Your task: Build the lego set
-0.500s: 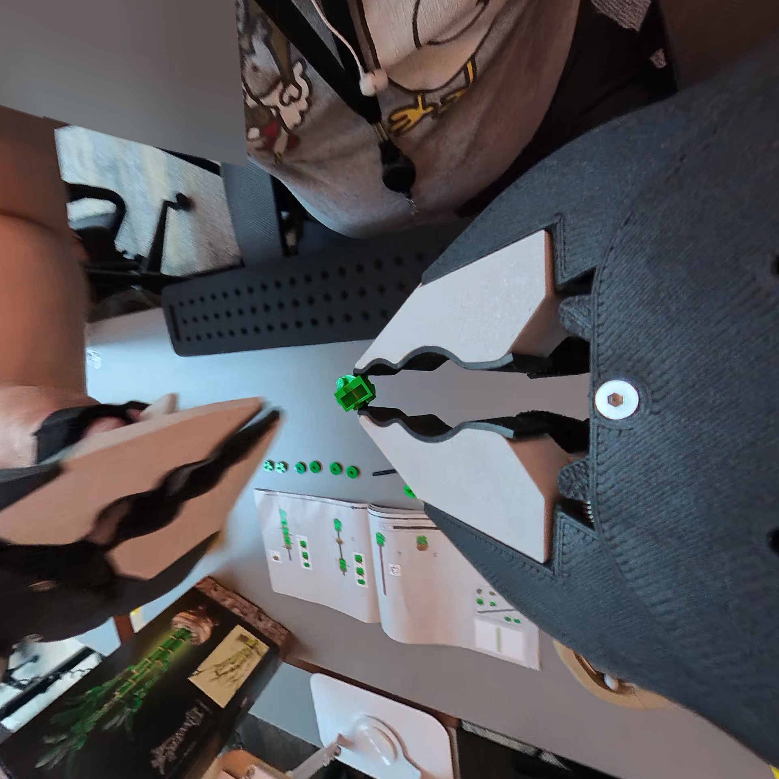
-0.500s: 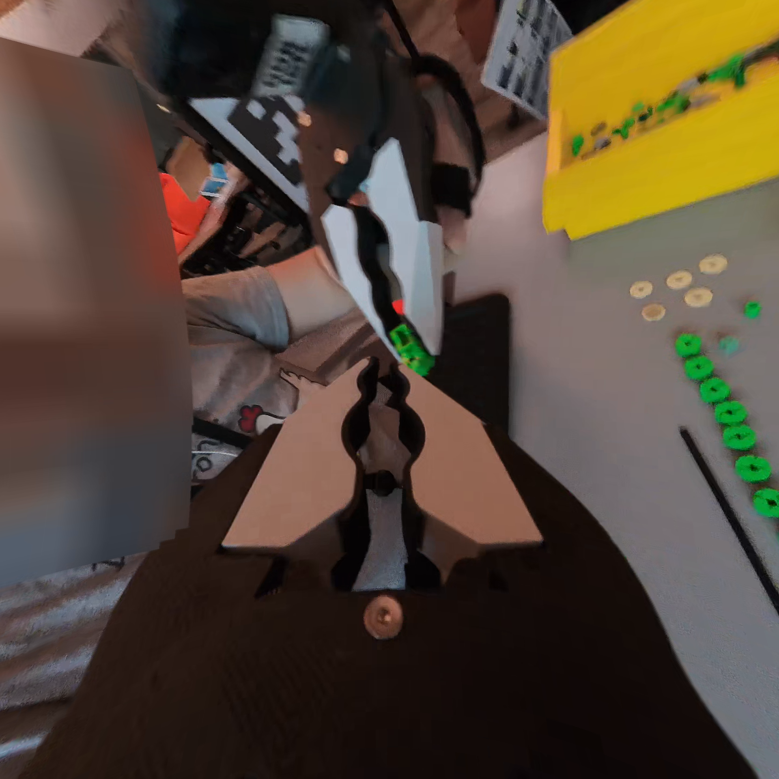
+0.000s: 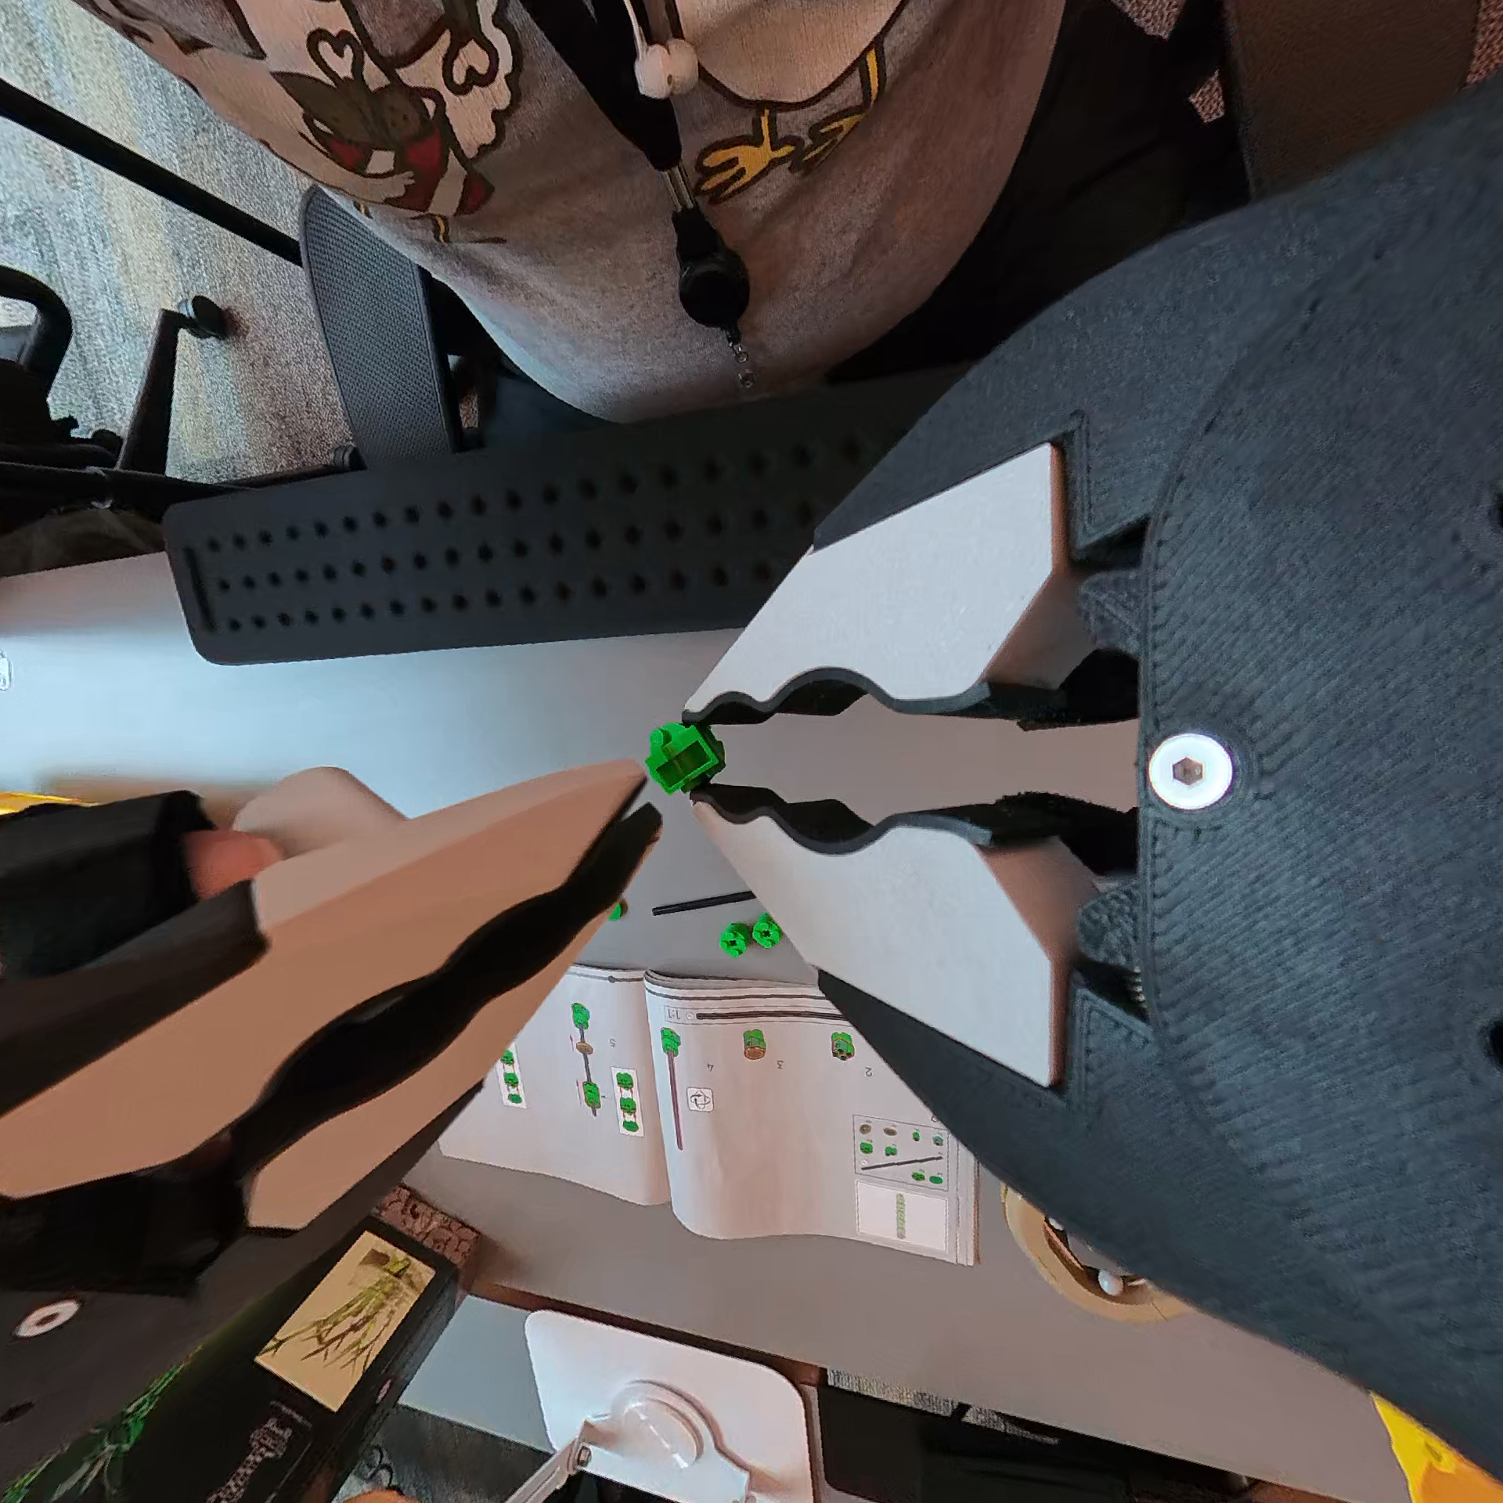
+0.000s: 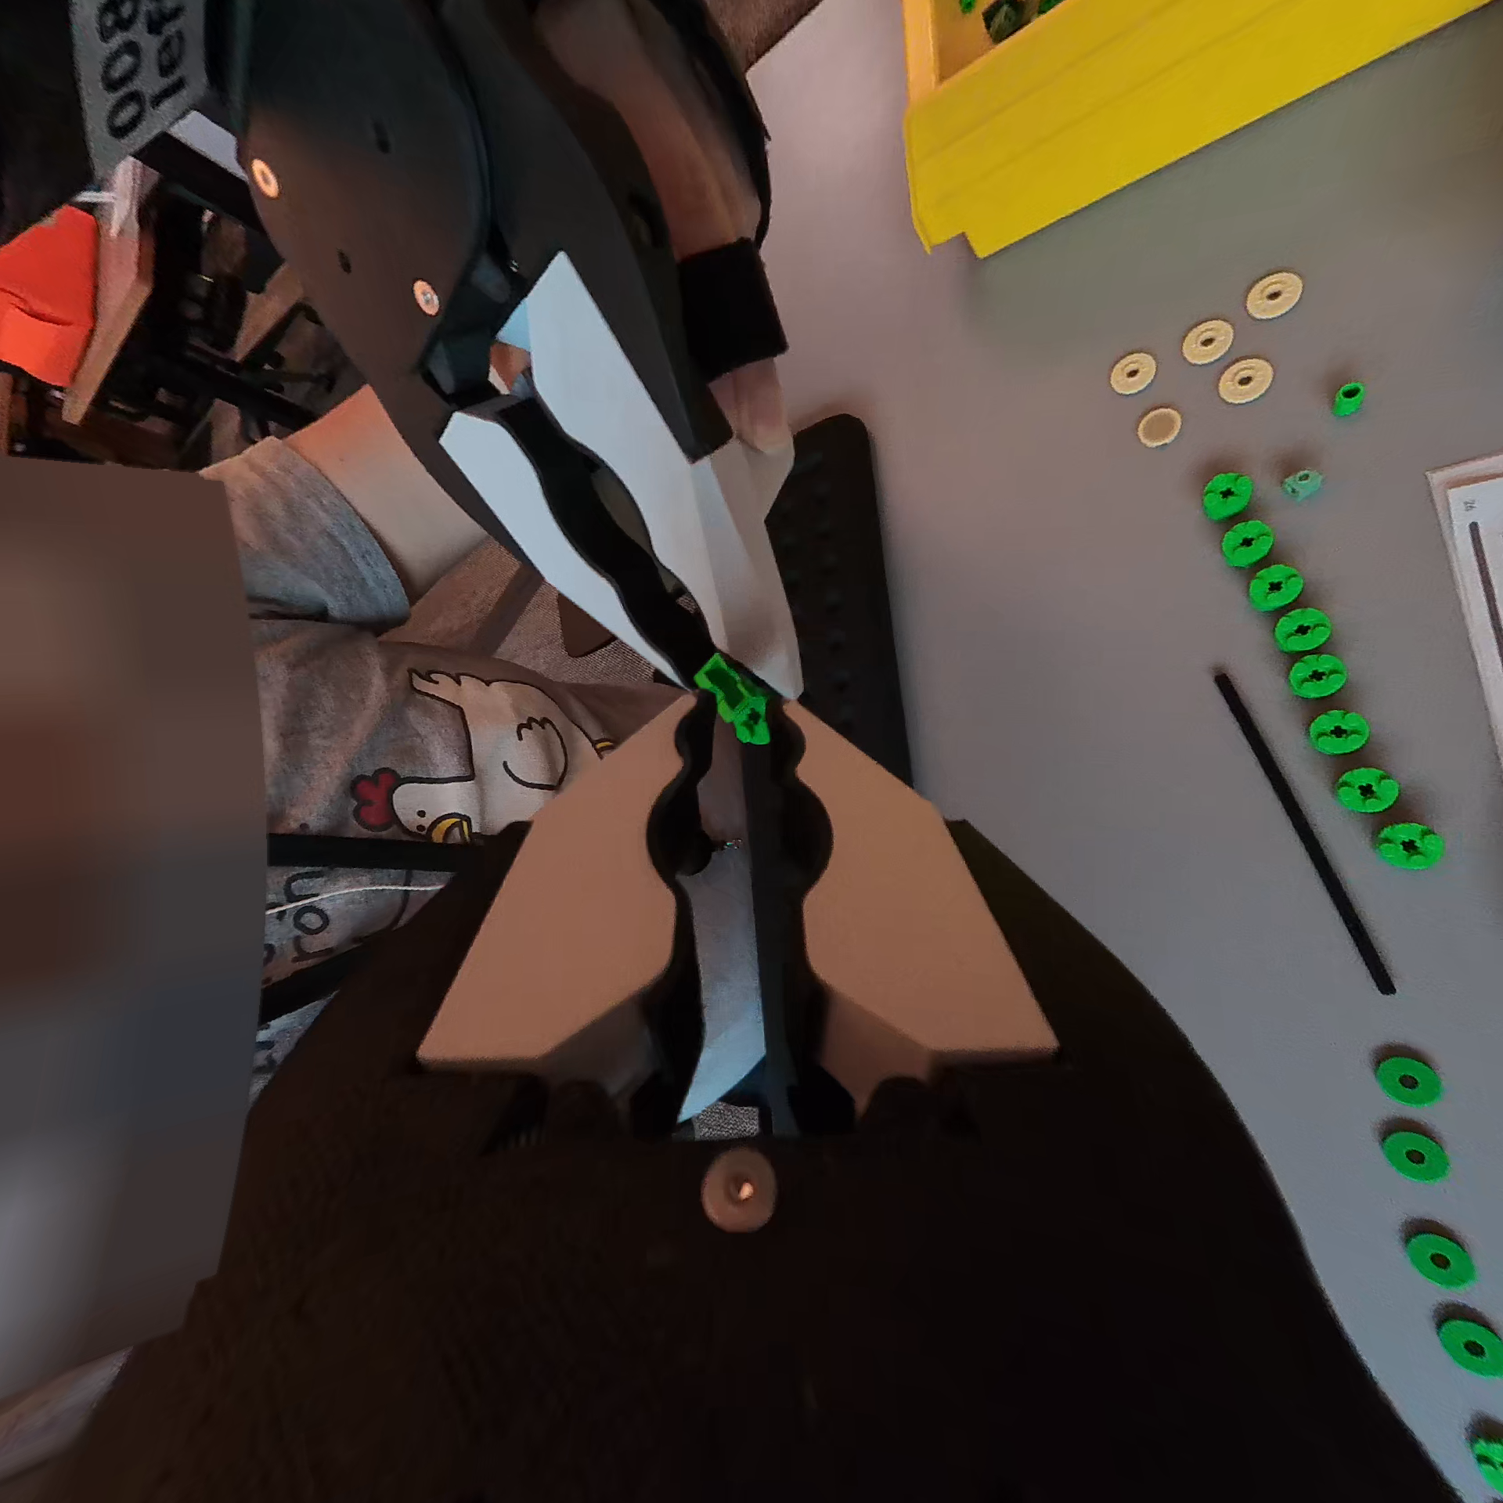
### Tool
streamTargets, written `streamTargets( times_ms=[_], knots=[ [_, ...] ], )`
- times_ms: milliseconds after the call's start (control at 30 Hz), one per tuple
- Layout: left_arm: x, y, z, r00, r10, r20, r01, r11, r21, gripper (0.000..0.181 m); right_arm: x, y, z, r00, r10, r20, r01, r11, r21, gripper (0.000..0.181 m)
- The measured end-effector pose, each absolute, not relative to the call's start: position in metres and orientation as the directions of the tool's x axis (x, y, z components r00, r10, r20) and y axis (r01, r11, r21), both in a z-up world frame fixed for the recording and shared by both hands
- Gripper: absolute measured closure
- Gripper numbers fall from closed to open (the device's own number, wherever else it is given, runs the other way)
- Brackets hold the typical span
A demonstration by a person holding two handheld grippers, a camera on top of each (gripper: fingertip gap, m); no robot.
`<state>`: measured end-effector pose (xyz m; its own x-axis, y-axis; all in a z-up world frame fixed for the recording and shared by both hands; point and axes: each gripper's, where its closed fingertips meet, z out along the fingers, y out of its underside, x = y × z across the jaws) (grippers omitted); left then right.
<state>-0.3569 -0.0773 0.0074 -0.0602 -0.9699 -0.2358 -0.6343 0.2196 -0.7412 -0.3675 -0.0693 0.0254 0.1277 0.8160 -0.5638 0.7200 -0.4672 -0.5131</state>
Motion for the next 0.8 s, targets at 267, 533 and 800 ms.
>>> streamTargets(
  times_ms=[267,533,800],
  knots=[
    [-0.357,-0.076,0.008,-0.061,-0.968,-0.242,-0.640,0.224,-0.735,0.169,-0.368,-0.071,0.021,0.133,0.820,-0.557,0.747,-0.453,-0.487,0.175],
    [-0.356,-0.076,0.008,-0.063,-0.968,-0.243,-0.643,0.226,-0.732,0.168,-0.369,-0.071,0.021,0.126,0.829,-0.544,0.748,-0.440,-0.497,0.179],
    [-0.355,-0.086,0.025,-0.084,-0.985,-0.148,-0.515,0.170,-0.840,0.169,-0.370,-0.075,0.045,-0.069,0.919,-0.389,0.633,-0.261,-0.729,0.180]
  ],
)
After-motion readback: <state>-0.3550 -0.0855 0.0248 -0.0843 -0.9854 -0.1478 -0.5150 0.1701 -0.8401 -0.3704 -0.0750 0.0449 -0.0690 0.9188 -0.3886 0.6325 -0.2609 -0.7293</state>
